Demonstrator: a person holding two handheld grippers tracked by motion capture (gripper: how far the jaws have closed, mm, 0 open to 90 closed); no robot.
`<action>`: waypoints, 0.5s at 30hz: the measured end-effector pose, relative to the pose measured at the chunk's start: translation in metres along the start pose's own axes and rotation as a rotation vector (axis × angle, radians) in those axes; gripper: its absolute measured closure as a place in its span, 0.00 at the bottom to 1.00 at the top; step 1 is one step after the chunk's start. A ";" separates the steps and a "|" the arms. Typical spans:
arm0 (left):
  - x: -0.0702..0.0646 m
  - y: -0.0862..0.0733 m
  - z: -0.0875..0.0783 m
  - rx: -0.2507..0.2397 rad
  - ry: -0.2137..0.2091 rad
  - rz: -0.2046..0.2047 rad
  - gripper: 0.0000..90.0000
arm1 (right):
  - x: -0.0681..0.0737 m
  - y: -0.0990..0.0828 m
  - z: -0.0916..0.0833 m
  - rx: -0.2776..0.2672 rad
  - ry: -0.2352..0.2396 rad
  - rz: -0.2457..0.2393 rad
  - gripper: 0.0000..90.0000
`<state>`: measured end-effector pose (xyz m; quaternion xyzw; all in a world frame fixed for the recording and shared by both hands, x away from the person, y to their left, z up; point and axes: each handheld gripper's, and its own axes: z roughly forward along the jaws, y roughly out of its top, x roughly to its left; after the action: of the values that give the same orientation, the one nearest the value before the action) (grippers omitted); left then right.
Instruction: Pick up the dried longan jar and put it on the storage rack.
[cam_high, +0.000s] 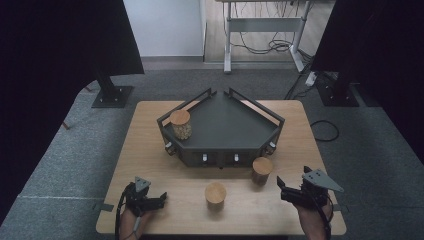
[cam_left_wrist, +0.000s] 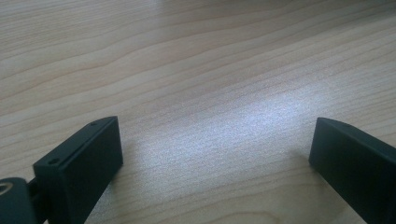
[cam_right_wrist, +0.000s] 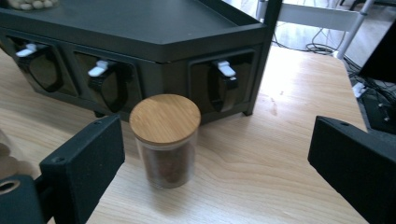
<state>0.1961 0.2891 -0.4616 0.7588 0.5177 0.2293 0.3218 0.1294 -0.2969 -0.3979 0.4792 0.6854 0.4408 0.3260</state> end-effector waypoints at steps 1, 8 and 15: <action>0.000 0.000 0.000 0.000 0.000 0.000 0.03 | 0.001 0.001 0.001 0.001 0.002 -0.002 0.03; 0.000 0.000 0.000 0.000 0.000 0.000 0.03 | 0.006 0.002 0.004 0.003 0.008 -0.007 0.03; 0.000 0.000 0.000 0.000 0.000 -0.001 0.03 | 0.012 0.003 0.006 -0.009 0.030 -0.007 0.03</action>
<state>0.1959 0.2891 -0.4616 0.7586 0.5180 0.2293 0.3219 0.1321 -0.2834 -0.3984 0.4685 0.6900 0.4498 0.3195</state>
